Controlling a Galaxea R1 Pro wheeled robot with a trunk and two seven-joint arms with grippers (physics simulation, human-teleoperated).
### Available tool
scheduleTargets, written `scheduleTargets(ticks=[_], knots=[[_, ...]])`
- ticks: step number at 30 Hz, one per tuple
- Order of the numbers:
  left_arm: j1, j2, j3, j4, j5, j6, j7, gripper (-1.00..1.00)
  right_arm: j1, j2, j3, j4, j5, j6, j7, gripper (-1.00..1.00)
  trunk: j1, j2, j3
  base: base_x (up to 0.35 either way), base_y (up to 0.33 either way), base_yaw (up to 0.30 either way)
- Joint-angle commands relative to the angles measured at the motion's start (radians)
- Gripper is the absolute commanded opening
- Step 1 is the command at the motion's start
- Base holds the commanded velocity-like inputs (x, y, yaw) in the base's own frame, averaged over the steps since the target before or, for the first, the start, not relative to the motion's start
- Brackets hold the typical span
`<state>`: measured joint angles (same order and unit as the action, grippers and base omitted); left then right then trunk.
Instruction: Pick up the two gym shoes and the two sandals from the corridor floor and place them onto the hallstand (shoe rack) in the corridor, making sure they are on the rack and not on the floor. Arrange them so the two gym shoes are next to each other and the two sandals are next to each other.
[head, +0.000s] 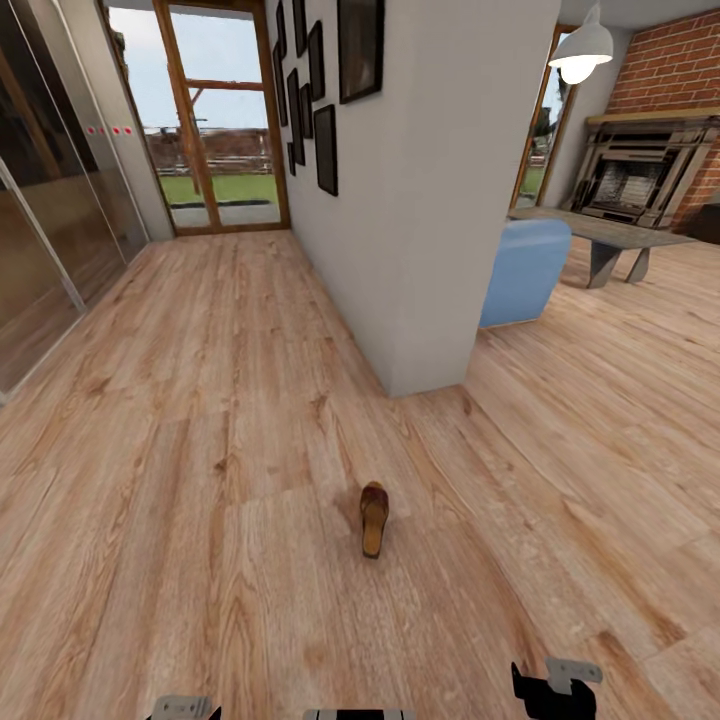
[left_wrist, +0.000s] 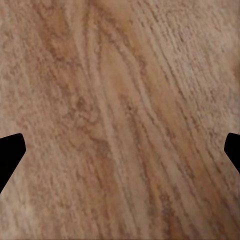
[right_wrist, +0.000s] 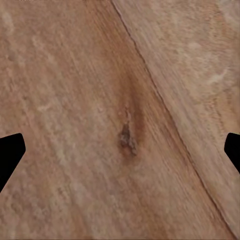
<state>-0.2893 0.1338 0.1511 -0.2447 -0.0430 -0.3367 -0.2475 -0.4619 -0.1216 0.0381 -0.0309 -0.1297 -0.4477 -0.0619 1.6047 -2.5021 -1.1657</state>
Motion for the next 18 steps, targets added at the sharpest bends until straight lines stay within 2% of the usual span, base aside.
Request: scheduleTargets(ticks=[1,13,18], knots=[[-0.001,0.0,0.008,0.001,-0.005,-0.002,-0.007,1.0,-0.001,-0.001,0.005,0.0,-0.008,-0.003,0.0,1.0,0.0,0.0,-0.001,0.015,-0.004,-0.004],[-0.001,-0.001,0.008,0.001,-0.005,-0.002,-0.007,1.0,0.0,0.002,0.003,-0.001,-0.011,-0.004,-0.001,1.0,0.0,0.0,-0.001,0.002,0.0,0.0],[-0.016,-0.025,0.009,-0.015,-0.006,0.014,0.029,1.0,-0.001,-0.006,-0.004,-0.038,-0.013,-0.002,0.0,1.0,0.0,0.0,-0.001,0.0,0.0,0.0]])
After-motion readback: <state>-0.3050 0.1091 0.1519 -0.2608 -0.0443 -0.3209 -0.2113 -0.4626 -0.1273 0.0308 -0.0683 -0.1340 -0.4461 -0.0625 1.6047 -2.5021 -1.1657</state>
